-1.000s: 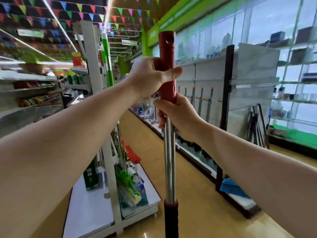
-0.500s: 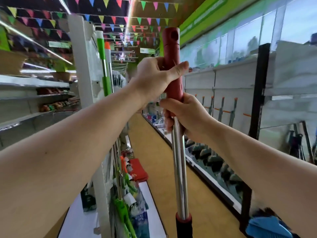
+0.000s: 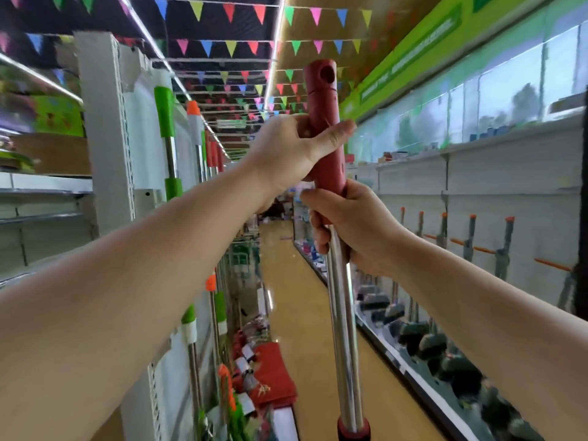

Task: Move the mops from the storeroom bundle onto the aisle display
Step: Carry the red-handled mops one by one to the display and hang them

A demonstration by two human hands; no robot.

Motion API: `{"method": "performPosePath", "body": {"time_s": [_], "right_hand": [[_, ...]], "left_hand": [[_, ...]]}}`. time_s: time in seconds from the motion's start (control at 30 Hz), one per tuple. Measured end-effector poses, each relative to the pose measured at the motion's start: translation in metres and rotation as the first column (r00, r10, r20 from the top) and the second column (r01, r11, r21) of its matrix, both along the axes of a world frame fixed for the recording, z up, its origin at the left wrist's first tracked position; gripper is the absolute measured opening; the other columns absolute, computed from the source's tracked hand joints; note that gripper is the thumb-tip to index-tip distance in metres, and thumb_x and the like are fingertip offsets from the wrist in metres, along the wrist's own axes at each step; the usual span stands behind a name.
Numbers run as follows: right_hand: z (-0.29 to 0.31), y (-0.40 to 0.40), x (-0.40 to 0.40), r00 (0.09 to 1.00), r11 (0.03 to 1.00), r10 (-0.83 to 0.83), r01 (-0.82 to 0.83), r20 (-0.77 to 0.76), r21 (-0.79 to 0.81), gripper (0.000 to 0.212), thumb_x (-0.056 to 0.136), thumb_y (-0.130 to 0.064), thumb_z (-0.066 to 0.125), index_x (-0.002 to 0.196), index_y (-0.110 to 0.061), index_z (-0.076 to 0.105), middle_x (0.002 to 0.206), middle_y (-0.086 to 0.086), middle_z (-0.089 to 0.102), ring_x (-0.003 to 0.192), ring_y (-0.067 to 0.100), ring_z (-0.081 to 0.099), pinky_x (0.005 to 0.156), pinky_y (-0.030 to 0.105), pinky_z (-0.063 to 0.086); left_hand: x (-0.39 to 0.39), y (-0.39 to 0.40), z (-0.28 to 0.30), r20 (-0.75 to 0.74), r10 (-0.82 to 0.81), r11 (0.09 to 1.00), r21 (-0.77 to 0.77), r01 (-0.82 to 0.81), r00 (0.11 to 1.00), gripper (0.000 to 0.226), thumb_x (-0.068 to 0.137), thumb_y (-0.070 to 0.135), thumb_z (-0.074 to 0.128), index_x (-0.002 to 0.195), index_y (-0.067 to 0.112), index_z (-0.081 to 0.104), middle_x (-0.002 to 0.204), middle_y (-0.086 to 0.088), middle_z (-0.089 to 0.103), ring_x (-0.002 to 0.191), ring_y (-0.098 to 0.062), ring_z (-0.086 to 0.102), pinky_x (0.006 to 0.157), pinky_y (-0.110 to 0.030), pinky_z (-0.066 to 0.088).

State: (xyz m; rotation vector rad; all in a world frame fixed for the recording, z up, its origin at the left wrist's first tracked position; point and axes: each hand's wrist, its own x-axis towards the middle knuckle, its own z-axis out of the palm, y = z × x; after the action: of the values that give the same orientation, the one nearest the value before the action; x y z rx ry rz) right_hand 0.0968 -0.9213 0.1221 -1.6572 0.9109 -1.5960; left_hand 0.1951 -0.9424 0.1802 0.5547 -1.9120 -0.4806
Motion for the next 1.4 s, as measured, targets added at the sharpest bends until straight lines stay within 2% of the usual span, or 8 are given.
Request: {"method": "performPosePath", "body": {"time_s": [0.13,0.33,0.5,0.67,0.8,1.17,1.3,1.4], "right_hand": [[-0.004,-0.064,-0.03,0.994,0.994,0.105,-0.105,-0.004,-0.041,0.018,0.088,-0.005,0.051,0.072,-0.008,0.045,0.053,0.006,0.044,0.035,0.011,0.039,0.04,0.024,0.038],[0.002,-0.158,-0.052,0.95,0.948,0.312,-0.31,0.014,-0.069,0.024,0.09,-0.005,0.051,0.067,-0.008,0.044,0.052,0.007,0.043,0.031,0.01,0.039,0.034,0.021,0.036],[0.015,-0.222,-0.044,0.879,0.879,0.474,-0.471,0.039,-0.073,0.023,0.089,-0.005,0.052,0.068,-0.009,0.044,0.04,-0.003,0.044,0.029,0.01,0.039,0.032,0.019,0.034],[0.032,-0.268,-0.038,0.796,0.797,0.603,-0.601,0.051,-0.053,0.023,0.09,-0.005,0.052,0.068,-0.007,0.044,0.042,0.0,0.043,0.034,0.014,0.038,0.039,0.024,0.034],[0.048,-0.297,-0.031,0.727,0.729,0.685,-0.685,0.043,-0.017,0.018,0.089,-0.009,0.054,0.073,-0.007,0.045,0.045,0.002,0.046,0.037,0.016,0.038,0.04,0.025,0.034],[0.089,-0.382,-0.035,0.424,0.427,0.904,-0.902,0.058,-0.059,0.018,0.089,-0.013,0.054,0.074,-0.01,0.045,0.047,0.001,0.045,0.035,0.012,0.038,0.037,0.021,0.036],[0.111,-0.411,-0.039,0.287,0.292,0.956,-0.952,0.066,-0.092,0.022,0.089,-0.012,0.052,0.068,-0.011,0.045,0.046,0.0,0.044,0.035,0.011,0.037,0.037,0.02,0.036],[0.128,-0.418,-0.036,0.171,0.179,0.983,-0.977,0.071,-0.118,0.022,0.088,-0.013,0.053,0.067,-0.011,0.046,0.046,0.0,0.044,0.034,0.01,0.038,0.037,0.019,0.036]], "left_hand": [[-0.028,-0.051,-0.003,0.017,0.123,0.992,-0.004,-0.123,0.992,0.027,0.086,0.037,0.059,0.091,0.011,0.065,0.093,-0.01,0.069,0.088,-0.024,0.069,0.087,-0.04,0.055],[-0.052,-0.115,0.001,0.03,0.295,0.952,0.077,-0.297,0.955,0.017,0.085,0.03,0.061,0.094,0.017,0.064,0.094,-0.006,0.068,0.084,-0.016,0.066,0.077,-0.025,0.052],[-0.054,-0.162,0.008,-0.036,0.49,0.871,0.065,-0.487,0.871,0.005,0.085,0.03,0.062,0.085,0.024,0.062,0.091,-0.002,0.068,0.083,-0.016,0.066,0.075,-0.023,0.051],[-0.051,-0.208,0.018,-0.084,0.615,0.786,-0.007,-0.618,0.784,0.019,0.085,0.035,0.061,0.096,0.019,0.063,0.086,0.003,0.066,0.079,-0.011,0.063,0.067,-0.018,0.046],[-0.046,-0.231,0.031,-0.149,0.676,0.723,-0.057,-0.689,0.722,0.02,0.084,0.039,0.062,0.091,0.021,0.064,0.079,0.003,0.065,0.075,-0.011,0.061,0.067,-0.021,0.045],[-0.071,-0.296,0.071,-0.18,0.851,0.478,-0.127,-0.869,0.494,0.022,0.083,0.042,0.061,0.09,0.021,0.065,0.082,-0.003,0.066,0.08,-0.02,0.063,0.076,-0.032,0.051],[-0.091,-0.321,0.091,-0.247,0.904,0.317,-0.161,-0.935,0.349,0.017,0.083,0.041,0.062,0.085,0.024,0.061,0.076,0.003,0.063,0.077,-0.018,0.061,0.075,-0.032,0.05],[-0.1,-0.327,0.106,-0.301,0.921,0.2,-0.178,-0.964,0.247,0.015,0.084,0.037,0.062,0.077,0.024,0.06,0.069,0.006,0.06,0.069,-0.015,0.058,0.065,-0.026,0.046]]}}
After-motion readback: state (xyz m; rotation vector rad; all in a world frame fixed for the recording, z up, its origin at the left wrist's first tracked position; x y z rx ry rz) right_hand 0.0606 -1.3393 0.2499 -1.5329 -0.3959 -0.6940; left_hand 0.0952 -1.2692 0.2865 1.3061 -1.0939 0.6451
